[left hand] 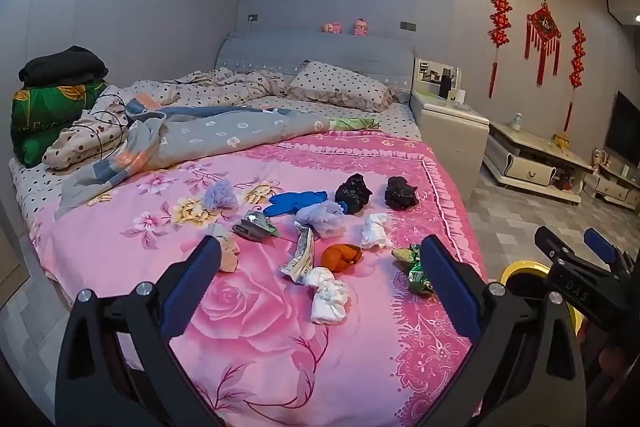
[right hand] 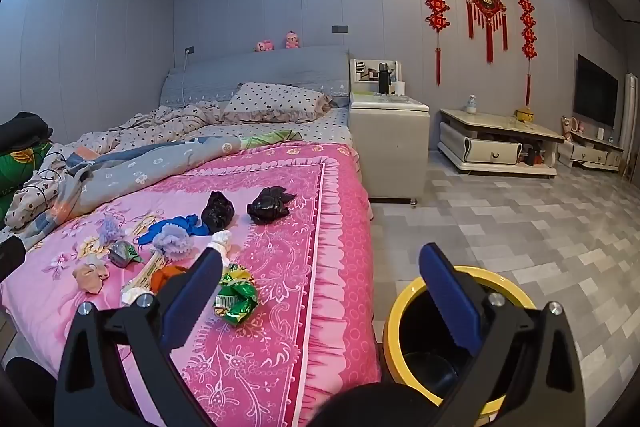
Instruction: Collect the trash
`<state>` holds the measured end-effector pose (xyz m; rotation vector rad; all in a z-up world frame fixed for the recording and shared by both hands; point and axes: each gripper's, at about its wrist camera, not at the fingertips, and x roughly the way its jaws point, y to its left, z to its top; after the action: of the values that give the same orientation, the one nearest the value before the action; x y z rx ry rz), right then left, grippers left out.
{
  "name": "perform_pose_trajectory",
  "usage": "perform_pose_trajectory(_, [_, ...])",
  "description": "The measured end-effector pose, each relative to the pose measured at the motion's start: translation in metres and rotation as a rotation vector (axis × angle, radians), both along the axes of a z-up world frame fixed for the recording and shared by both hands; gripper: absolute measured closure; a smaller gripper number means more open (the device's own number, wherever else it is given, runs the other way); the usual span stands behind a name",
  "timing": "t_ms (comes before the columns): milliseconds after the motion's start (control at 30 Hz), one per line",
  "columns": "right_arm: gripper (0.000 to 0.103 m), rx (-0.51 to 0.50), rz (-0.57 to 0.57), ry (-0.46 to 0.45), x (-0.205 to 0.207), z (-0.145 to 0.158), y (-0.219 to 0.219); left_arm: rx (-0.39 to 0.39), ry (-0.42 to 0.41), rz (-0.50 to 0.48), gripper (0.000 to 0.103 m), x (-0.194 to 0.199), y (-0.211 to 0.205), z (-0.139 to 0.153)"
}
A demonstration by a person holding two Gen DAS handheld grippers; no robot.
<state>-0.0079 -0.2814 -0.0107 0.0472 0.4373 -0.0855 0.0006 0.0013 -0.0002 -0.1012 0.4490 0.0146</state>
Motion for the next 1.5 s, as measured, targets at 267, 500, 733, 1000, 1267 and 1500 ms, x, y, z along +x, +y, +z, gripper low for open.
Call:
perform_pose_trajectory(267, [0.008,0.0,-0.006,0.001,0.001,-0.001,-0.001,-0.004,0.018,-0.004,0.007,0.005,0.007,0.002])
perform_pose_trajectory(500, [0.008,0.0,-0.002,-0.004,-0.001,-0.004,0.001,0.0,0.005,-0.008,0.007,0.003,0.002,-0.003])
perform_pose_trajectory(733, [0.008,0.001,-0.001,0.001,0.001,-0.002,0.0,-0.001,0.005,-0.007,0.007,0.003,0.002,-0.006])
perform_pose_trajectory(1000, [0.008,0.001,-0.001,0.003,0.001,-0.003,-0.002,-0.002,0.005,-0.008,0.007,0.004,0.001,-0.008])
perform_pose_trajectory(1267, [0.008,0.002,-0.001,0.003,0.001,-0.003,-0.002,-0.002,0.006,-0.012,0.007,0.0,-0.001,-0.007])
perform_pose_trajectory(1500, [0.008,0.001,0.001,0.005,0.001,-0.004,-0.002,-0.004,0.007,-0.011,0.007,0.001,-0.001,-0.008])
